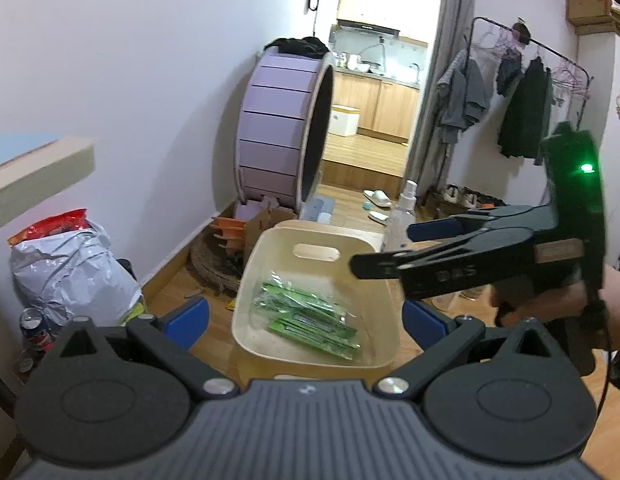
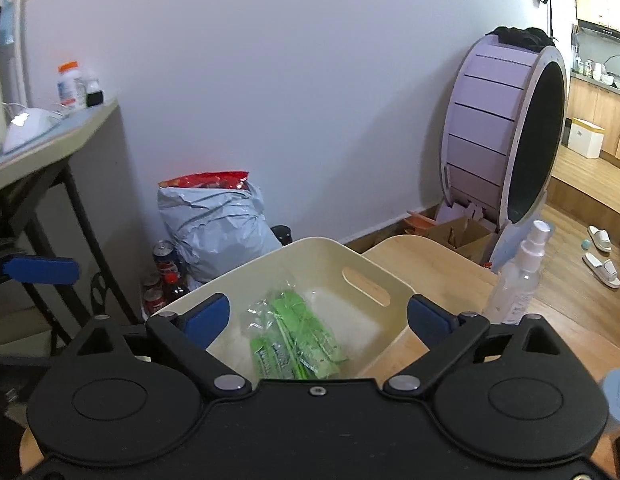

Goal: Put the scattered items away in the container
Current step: 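Move the right gripper to the large white pill bottle and close on it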

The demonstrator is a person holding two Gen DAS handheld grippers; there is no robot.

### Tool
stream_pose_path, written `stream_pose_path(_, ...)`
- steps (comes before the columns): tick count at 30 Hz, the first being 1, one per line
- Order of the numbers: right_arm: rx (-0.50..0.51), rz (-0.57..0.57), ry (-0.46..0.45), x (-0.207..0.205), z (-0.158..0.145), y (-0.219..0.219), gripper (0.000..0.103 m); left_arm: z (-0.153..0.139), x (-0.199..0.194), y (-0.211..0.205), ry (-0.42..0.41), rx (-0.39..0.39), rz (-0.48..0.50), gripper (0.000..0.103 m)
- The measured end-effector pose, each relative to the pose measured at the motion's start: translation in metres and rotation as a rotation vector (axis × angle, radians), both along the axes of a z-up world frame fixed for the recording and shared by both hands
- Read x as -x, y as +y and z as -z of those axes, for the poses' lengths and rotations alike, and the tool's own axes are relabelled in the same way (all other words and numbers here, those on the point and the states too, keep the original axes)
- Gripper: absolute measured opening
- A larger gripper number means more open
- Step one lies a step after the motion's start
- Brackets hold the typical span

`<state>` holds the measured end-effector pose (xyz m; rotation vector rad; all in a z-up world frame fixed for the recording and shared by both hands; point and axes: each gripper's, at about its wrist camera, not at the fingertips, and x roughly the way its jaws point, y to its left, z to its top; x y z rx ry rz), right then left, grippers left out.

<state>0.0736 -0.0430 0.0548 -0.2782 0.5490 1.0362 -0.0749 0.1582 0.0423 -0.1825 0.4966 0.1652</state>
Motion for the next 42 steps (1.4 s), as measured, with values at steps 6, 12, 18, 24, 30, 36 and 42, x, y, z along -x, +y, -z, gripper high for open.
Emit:
stream_pose_path(6, -0.01, 0.049, 0.0, 0.003, -0.006, -0.041, 0.095, 0.0, -0.001, -0.009, -0.004, 0.001, 0.036, 0.103)
stream_pose_path(12, 0.002, 0.133, 0.002, -0.001, -0.008, -0.087, 0.096, -0.001, -0.006, -0.019, -0.016, 0.016, 0.081, 0.103)
stream_pose_path(18, -0.003, 0.21, 0.004, -0.013, -0.002, -0.111, 0.096, 0.003, -0.021, -0.027, -0.042, 0.057, 0.136, 0.103)
stream_pose_path(24, -0.008, 0.228, 0.005, -0.029, 0.021, -0.112, 0.093, 0.01, -0.037, -0.033, -0.047, 0.069, 0.163, 0.103)
stream_pose_path(30, 0.02, 0.225, 0.004, -0.044, 0.046, -0.109, 0.092, 0.009, -0.066, -0.035, -0.013, 0.067, 0.204, 0.101)
stream_pose_path(36, 0.001, 0.203, 0.001, -0.055, 0.059, -0.105, 0.085, 0.012, -0.077, -0.041, -0.046, 0.061, 0.271, 0.101)
stream_pose_path(42, 0.013, 0.196, 0.02, -0.066, 0.072, -0.095, 0.073, 0.021, -0.077, -0.038, -0.082, 0.078, 0.271, 0.101)
